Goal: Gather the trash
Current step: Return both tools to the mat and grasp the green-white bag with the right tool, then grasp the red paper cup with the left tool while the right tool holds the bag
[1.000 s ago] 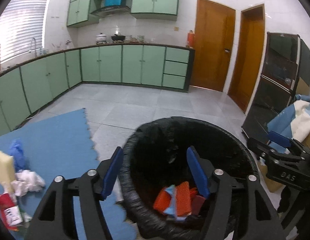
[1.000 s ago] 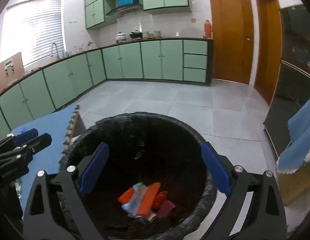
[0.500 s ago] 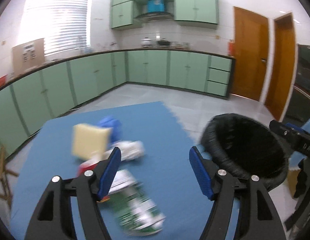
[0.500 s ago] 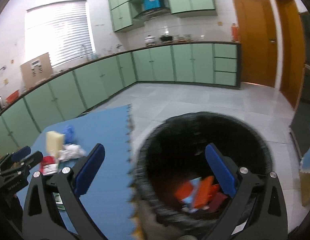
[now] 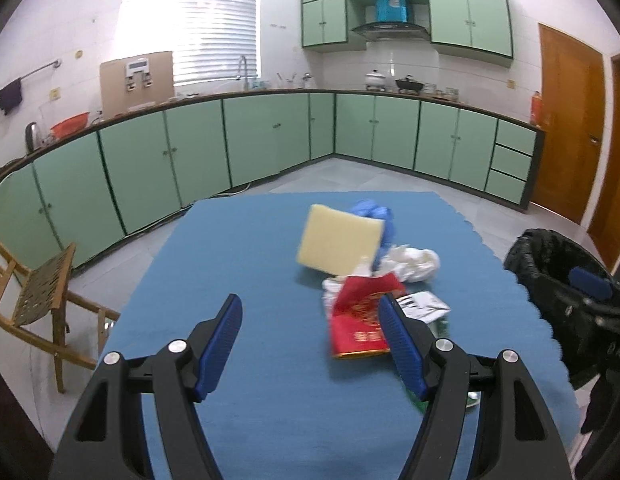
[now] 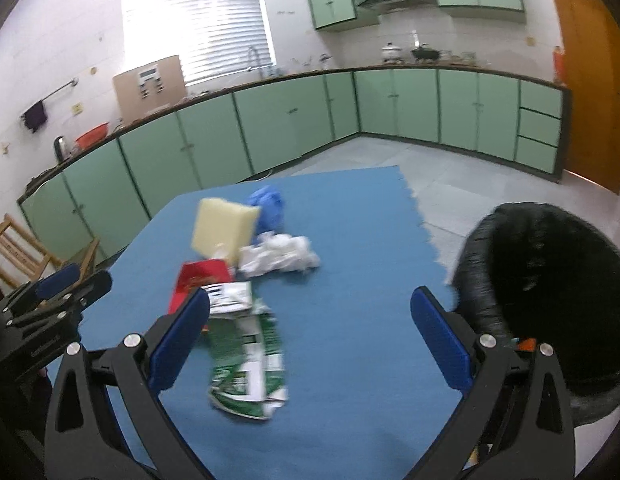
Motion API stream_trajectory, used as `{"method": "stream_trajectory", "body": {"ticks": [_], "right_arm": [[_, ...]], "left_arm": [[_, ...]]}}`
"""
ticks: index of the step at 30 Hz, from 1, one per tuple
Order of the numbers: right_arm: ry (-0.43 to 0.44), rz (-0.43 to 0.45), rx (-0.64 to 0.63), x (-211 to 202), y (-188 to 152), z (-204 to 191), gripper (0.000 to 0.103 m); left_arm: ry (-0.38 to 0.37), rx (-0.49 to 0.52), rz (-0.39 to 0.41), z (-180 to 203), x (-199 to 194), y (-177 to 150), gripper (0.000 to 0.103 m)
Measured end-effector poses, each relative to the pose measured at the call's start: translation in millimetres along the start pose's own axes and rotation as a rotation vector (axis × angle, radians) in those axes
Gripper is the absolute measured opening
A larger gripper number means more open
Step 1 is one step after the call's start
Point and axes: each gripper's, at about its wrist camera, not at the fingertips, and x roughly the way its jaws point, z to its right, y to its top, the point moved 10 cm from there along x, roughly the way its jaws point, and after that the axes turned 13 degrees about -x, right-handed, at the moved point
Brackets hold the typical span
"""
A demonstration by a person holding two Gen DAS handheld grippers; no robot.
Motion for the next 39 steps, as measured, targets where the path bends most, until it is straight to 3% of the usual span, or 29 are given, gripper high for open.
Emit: {"method": "stream_trajectory", "body": {"ticks": [12,30,32,39], "right_arm": [[0.067,-0.066,-0.068,53,-13,-57,0.098],[0.069,-0.153,-0.086,96,-28,-67,0.097],[0.076,-0.155,-0.078,97,-29,-66,0.095],[0.131,-0.176,-0.036,101,-34,-62,0.071]], "left_arm": [[0.043,-0.019,-0.008,-38,12,-5,0.069],[0.056,-0.050,-0.037,-62,31,-10,0.069],[0.055,-0.051,-0.040,-62,33,-11,0.069],[0.045,-0.046,-0.054,-55,37,-17,0.069]]}}
